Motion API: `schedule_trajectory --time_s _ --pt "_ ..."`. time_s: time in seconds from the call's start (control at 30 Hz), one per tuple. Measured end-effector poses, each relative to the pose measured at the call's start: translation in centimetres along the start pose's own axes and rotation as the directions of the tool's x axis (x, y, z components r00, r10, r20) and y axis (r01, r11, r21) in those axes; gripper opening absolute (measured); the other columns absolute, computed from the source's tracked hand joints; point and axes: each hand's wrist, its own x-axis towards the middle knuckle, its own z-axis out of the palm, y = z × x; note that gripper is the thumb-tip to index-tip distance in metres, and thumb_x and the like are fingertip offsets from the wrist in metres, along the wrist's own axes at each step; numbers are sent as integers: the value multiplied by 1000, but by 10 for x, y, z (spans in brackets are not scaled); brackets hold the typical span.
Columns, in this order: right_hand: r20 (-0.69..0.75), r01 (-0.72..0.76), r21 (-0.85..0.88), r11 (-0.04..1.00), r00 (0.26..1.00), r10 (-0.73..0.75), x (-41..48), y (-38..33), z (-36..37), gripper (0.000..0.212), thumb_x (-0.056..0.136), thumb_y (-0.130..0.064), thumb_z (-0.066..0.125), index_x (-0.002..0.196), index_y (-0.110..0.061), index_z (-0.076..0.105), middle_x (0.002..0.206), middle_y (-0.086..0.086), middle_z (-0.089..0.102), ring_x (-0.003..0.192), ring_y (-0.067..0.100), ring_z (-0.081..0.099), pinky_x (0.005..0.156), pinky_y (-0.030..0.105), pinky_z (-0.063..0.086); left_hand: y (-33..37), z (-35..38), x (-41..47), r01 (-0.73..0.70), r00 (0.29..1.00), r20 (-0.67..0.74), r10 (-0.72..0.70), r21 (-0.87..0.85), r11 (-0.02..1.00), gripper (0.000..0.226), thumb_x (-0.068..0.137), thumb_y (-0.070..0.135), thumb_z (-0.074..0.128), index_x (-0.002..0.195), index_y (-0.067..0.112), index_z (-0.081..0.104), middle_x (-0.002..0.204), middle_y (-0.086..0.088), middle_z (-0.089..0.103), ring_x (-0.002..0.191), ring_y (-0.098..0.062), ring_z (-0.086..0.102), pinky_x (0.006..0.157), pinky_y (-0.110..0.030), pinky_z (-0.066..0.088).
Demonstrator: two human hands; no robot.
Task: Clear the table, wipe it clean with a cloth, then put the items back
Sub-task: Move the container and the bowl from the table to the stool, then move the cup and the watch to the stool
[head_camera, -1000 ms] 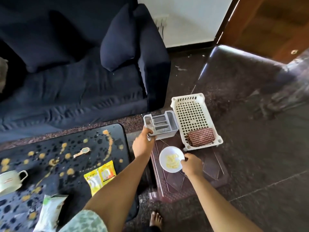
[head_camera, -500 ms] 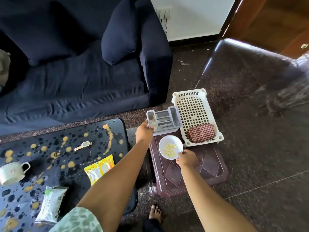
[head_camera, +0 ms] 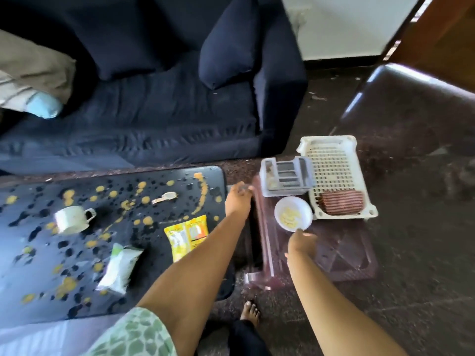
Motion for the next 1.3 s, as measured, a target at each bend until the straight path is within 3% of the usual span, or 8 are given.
schedule_trajectory --time_s 0.13,0.3,0.47,0.6,0.77,0.9,1.07,1.3 --pt "231 264 -197 944 948 -217 -88 8 23 29 94 -19 51 116 -1 53 113 20 62 104 40 57 83 38 42 -36 -82 -35 -17 990 -139 1 -109 994 31 91 20 61 121 15 56 112 -3 64 106 -18 60 94 -30 45" --pt "609 698 -272 662 657 -443 -170 5 106 20 91 -17 56 110 -12 59 108 9 63 95 30 59 67 31 39 -79 -237 -46 38 900 -428 -86 -119 992 29 92 19 59 121 16 56 105 4 61 94 -13 57 81 -24 42" --pt "768 865 -278 419 462 -444 -232 16 183 21 91 -15 53 111 -15 59 109 4 62 98 25 57 71 30 41 -126 -362 -40 176 781 -576 -240 -166 970 34 92 20 57 126 17 50 114 -3 61 91 -23 59 76 -34 48" --pt "762 885 -364 292 463 -453 -250 9 243 23 91 -15 51 114 -19 57 115 3 60 104 25 55 69 31 41 -151 -425 -4 261 793 -556 -250 -62 963 50 88 18 61 134 13 42 121 -10 60 94 -27 59 72 -33 45" --pt "705 854 -494 165 504 -499 -245 -3 305 31 90 -7 51 118 -18 55 126 8 51 116 28 47 81 35 44 -176 -465 59 341 809 -523 -269 44 939 65 81 33 68 135 13 40 129 -15 53 116 -34 52 96 -47 45" --pt "638 786 -618 5 506 -580 -231 -18 331 38 91 -2 43 124 -19 48 130 6 45 118 28 43 79 36 46 -182 -480 93 393 805 -514 -296 87 915 78 83 40 67 145 13 27 138 -16 44 127 -36 42 102 -46 39" --pt "650 724 -674 -147 487 -584 -209 -35 344 38 94 -3 40 129 -18 44 128 7 48 113 28 47 79 34 47 -185 -485 120 441 792 -488 -366 44 896 80 73 47 75 133 11 36 128 -13 53 118 -34 51 97 -49 44" --pt "694 688 -668 -284 437 -572 -203 -44 359 34 93 -2 39 123 -16 46 126 7 49 116 27 45 82 34 45 -189 -500 120 442 796 -481 -367 47 896 69 65 41 82 117 3 55 111 -12 65 97 -28 62 71 -32 47"
